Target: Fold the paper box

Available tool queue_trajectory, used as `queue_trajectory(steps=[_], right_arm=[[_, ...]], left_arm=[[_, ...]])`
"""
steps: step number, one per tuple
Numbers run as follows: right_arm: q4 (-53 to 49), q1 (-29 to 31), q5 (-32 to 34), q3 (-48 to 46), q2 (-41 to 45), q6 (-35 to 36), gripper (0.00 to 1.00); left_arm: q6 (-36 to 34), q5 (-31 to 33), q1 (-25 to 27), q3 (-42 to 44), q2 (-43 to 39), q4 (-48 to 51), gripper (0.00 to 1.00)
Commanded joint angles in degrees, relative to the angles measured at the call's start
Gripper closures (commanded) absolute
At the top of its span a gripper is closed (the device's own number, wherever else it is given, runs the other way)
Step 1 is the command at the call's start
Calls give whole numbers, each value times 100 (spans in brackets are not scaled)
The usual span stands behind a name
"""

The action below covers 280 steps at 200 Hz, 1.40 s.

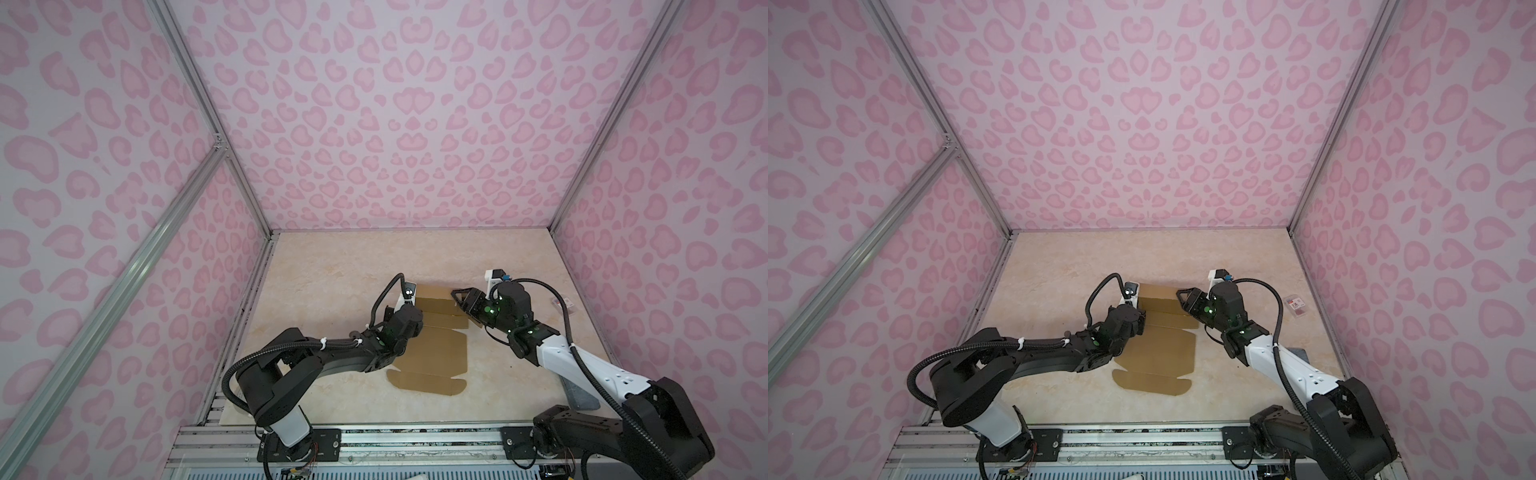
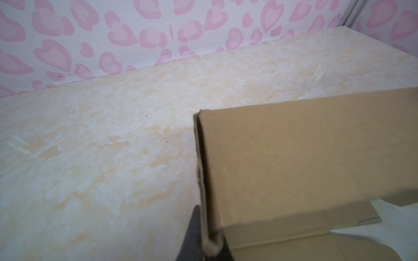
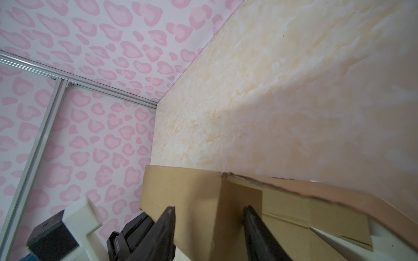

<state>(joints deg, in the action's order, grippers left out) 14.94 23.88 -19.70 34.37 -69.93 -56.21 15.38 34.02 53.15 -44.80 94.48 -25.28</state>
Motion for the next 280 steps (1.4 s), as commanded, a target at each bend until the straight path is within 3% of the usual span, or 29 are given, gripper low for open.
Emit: queue_trajectory(steps=[1,57,97,145,169,194,244,280], right_arm=[[94,-81,-220,8,190,-9,48],[-2427,-702,571,624,1866,1372,45],[-3351,-1469,618,876,2063,2037,44],[-2742,-1831,112,413,1682,1693,44],[-2408,-1831,-337,296,1346,1531,44],[-2206,-1824,-668,-84,1583,1470,44],[-1722,-1843,-490,-540,2361,1438,42],[-1833,-1850,-417,-379,2159,1670,28]], left_arm=[[-17,17,-6,13,-93,-184,100],[426,-194,-160,173,-515,96,99],[966,-664,-394,191,-1092,588,99],[1357,-1466,-616,58,-1594,1127,100],[1411,-1615,-636,-69,-1775,1400,99],[1568,-1661,-728,-194,-2015,1846,99],[1535,-2389,-991,-499,-2209,2457,99],[1281,-2682,-1053,-552,-2511,2837,99]])
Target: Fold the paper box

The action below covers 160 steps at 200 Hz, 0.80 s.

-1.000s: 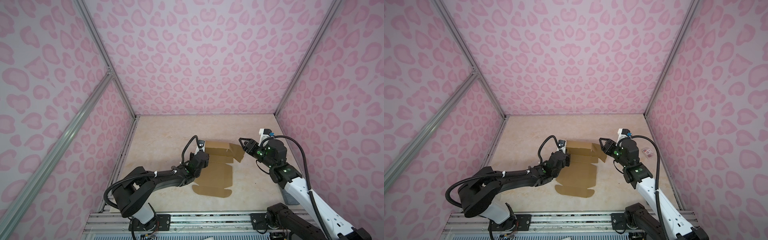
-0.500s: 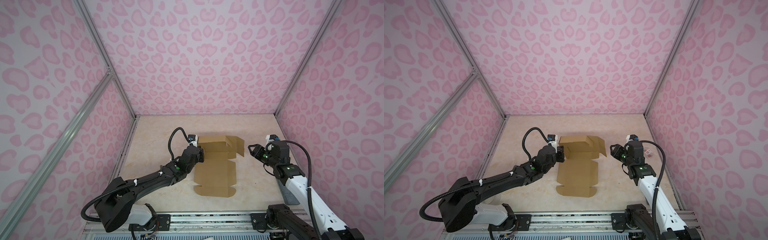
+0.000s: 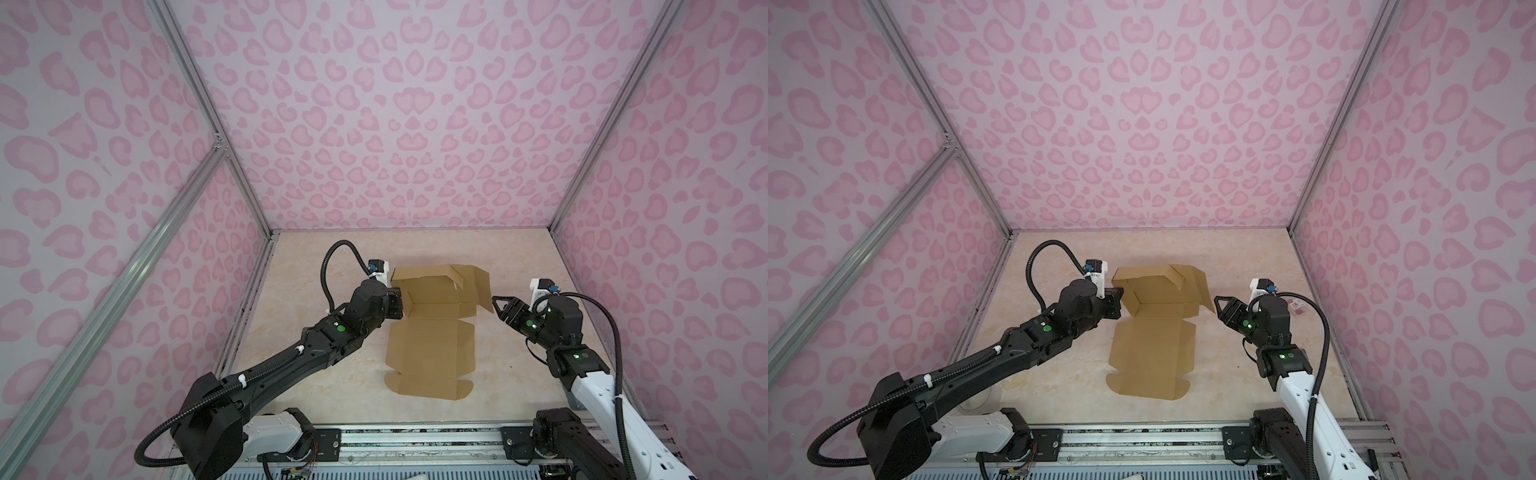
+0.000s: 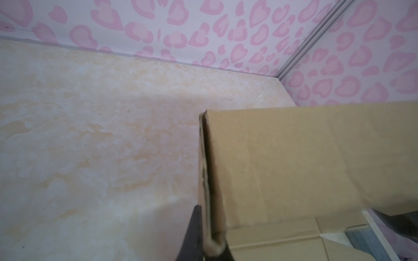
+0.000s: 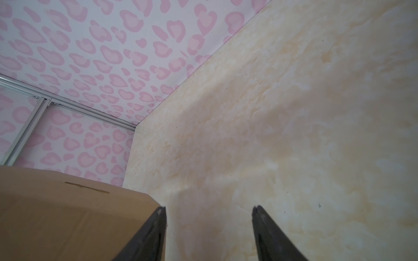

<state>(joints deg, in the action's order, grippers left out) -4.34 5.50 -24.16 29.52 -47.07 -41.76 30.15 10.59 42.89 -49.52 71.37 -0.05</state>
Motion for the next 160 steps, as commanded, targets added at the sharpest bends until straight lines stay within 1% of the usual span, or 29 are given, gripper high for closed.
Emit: queue_trajectory(steps=[1,11,27,53,74,115,160], right_arm=[[97,-8,18,107,-136,232,27],[147,-13,-77,163,-219,283,24],[220,-14,-212,229,-324,319,13],[700,49,-604,76,-348,232,8],[805,286,-612,-27,-291,288,3],[582,792,-284,-127,46,491,2],[384,1058,-332,-324,259,511,2]], left_arm=[[-204,-343,-27,-87,-202,323,99],[-273,-428,-30,-124,-250,436,99],[-320,-510,-32,-182,-304,611,99],[-369,-596,-43,-276,-317,756,99],[-376,-595,-40,-315,-302,780,99],[-392,-500,-54,-359,-216,874,99],[-352,-411,-86,-366,-177,919,99]])
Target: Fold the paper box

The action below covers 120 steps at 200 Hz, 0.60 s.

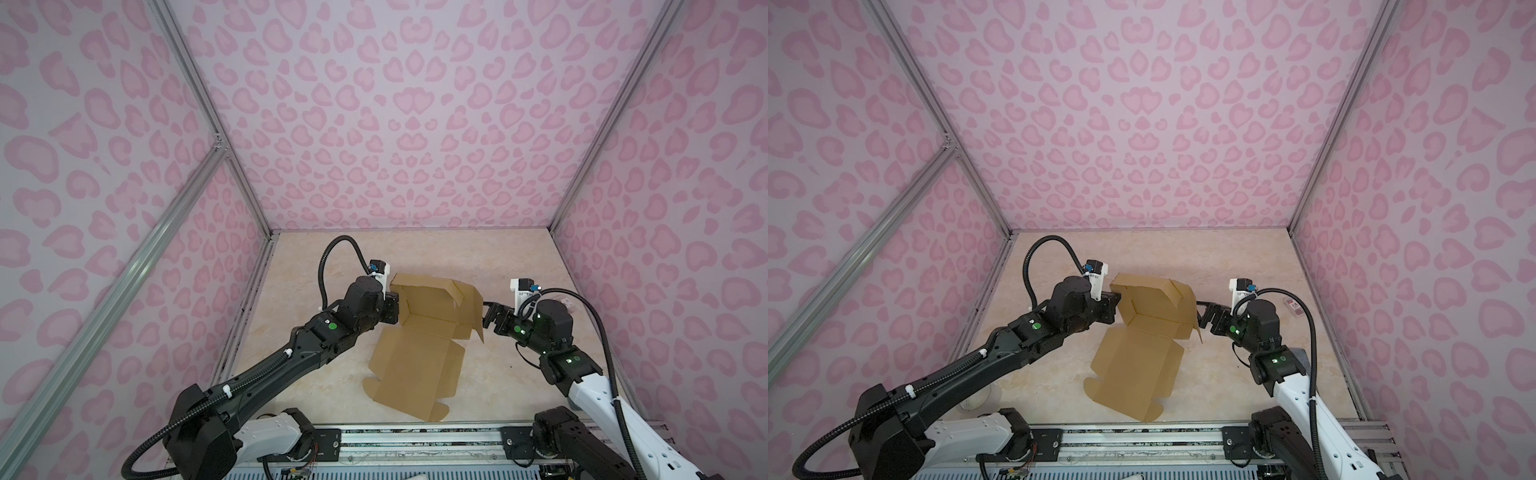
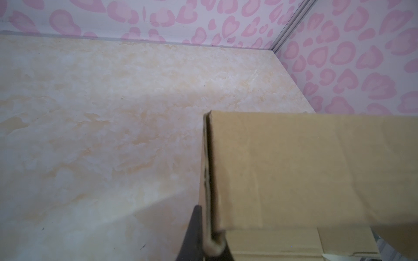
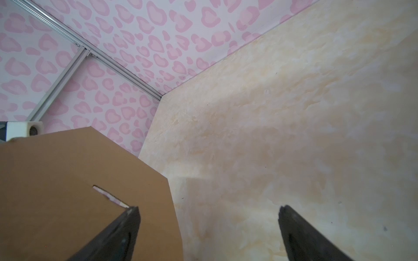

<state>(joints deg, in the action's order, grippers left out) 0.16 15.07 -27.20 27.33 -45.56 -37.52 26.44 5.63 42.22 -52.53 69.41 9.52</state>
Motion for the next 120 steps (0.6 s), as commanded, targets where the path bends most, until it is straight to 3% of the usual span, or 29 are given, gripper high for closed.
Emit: queue_trajectory(steps=[1,39,120], right_arm=[[-68,105,-25,-110,113,87,2],[-150,232,29,-261,467,105,3],[13,407,-180,-404,715,276,13]], left_arm=[[24,91,-19,-64,20,-38,99],[72,128,-22,-80,70,-26,99],[168,0,-22,-40,170,-112,99]])
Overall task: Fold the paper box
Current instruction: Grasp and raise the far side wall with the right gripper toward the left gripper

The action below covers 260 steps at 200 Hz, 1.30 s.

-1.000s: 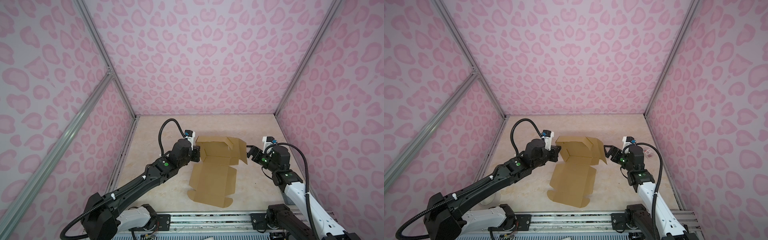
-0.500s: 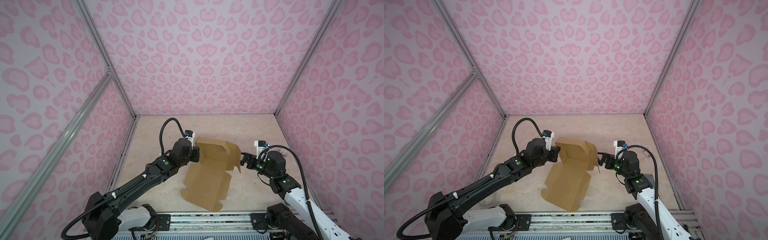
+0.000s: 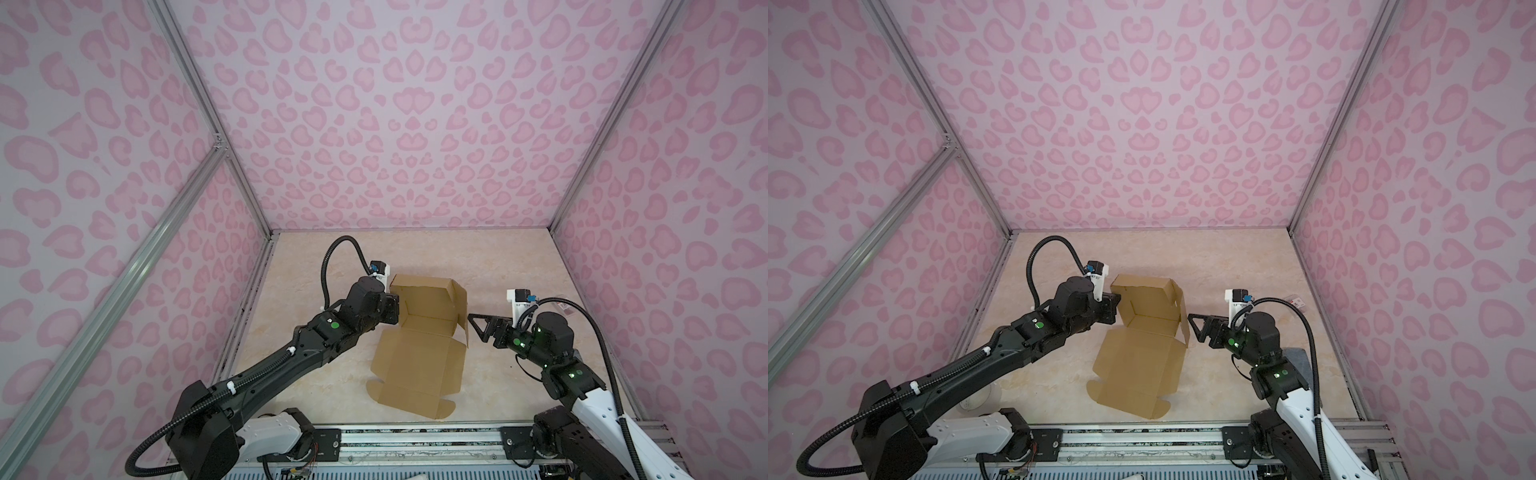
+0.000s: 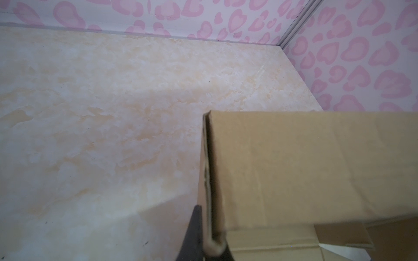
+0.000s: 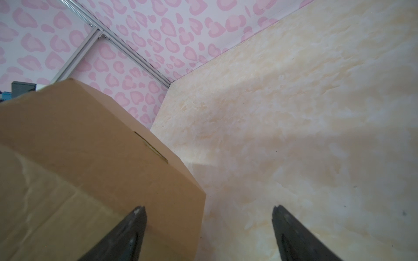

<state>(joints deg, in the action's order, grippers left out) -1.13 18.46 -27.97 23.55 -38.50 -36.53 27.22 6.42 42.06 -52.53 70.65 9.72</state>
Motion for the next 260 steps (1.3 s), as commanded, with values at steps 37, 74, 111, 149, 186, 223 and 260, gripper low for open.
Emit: queue_trajectory(steps=[37,74,111,149,186,223,260], right_arm=[[113,265,-97,14,-26,359,18],[86,575,46,96,-136,635,27],[86,839,261,233,-382,897,31],[43,1001,516,378,-543,1117,33],[36,1204,701,475,-707,1222,34],[-94,1537,1229,588,-817,1368,34],[18,1607,1540,523,-868,1297,34]], left_arm=[[99,-114,-6,-20,80,-156,99],[123,-197,-10,-4,113,-189,99],[141,-351,-12,24,156,-241,100],[125,-429,-12,58,194,-267,100],[147,-457,-8,105,194,-267,100],[195,-516,-7,128,247,-260,100],[188,-288,55,235,229,-305,100]])
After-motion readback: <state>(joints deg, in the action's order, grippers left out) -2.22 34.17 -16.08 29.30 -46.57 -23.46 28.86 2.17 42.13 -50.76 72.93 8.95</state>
